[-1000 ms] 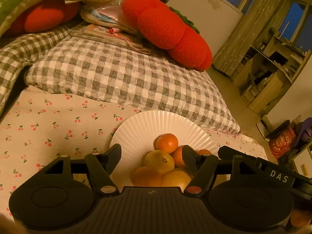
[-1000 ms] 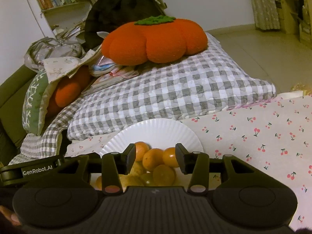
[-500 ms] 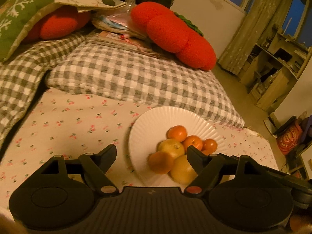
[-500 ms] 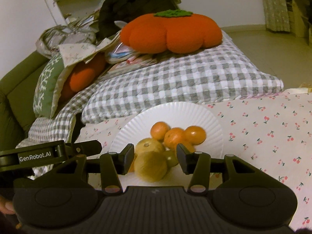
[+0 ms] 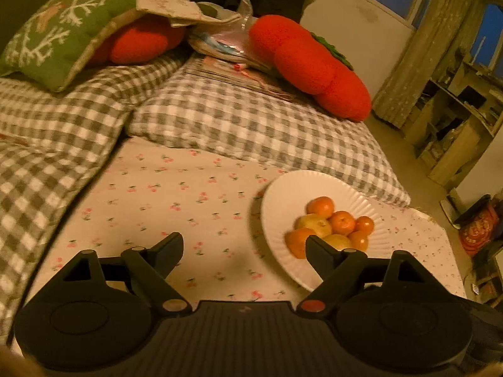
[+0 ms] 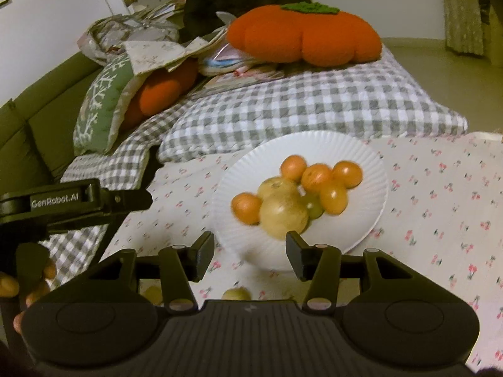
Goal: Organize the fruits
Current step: 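Move both tools back to the remaining fruits on the sheet, then grasp a brown fruit with the left tool while the right tool grasps a yellow-green fruit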
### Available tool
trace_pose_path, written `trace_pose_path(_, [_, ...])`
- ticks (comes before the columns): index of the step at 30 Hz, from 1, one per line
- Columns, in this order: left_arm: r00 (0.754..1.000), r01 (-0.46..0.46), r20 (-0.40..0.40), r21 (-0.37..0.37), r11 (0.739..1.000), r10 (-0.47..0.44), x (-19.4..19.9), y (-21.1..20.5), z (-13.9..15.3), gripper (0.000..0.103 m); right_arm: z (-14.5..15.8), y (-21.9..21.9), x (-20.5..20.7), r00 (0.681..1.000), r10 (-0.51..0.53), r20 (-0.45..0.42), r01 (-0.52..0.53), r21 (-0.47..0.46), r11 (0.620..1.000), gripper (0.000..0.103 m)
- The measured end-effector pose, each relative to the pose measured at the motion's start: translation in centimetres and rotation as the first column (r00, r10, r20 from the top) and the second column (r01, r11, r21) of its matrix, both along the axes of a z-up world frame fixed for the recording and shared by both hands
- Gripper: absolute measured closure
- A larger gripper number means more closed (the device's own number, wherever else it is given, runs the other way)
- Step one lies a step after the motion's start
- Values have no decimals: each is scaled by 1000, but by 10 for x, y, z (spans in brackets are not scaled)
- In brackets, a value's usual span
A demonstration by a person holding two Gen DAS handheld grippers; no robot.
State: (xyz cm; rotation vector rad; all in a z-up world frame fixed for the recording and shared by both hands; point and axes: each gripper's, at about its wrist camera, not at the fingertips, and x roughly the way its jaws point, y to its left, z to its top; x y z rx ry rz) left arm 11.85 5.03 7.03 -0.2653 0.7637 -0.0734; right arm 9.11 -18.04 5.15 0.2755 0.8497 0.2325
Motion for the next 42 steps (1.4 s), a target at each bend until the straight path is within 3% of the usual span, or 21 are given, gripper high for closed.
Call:
trace_pose_path(13, [999,-32,-35,-42,999,31,-33,17,0,25,7,10,-22,999,36,-2,-36,25,999,55])
trace_pose_path(21, [998,-29,-65,-68,997,25,-49,20,-7,25,14,14,-26,998,62,26,-62,-9,998,52])
trace_pose_path(34, [970,-18,-241,-158,987,-21,-49,19,-45,26,-4,35,-26,983,168,-80,-174,-79,982,51])
trace_pose_path(42, [952,-18,-303,-175,984,-36,-58,7,-61,36,-12,39,-27,978,170,-117,-188,-161,969,51])
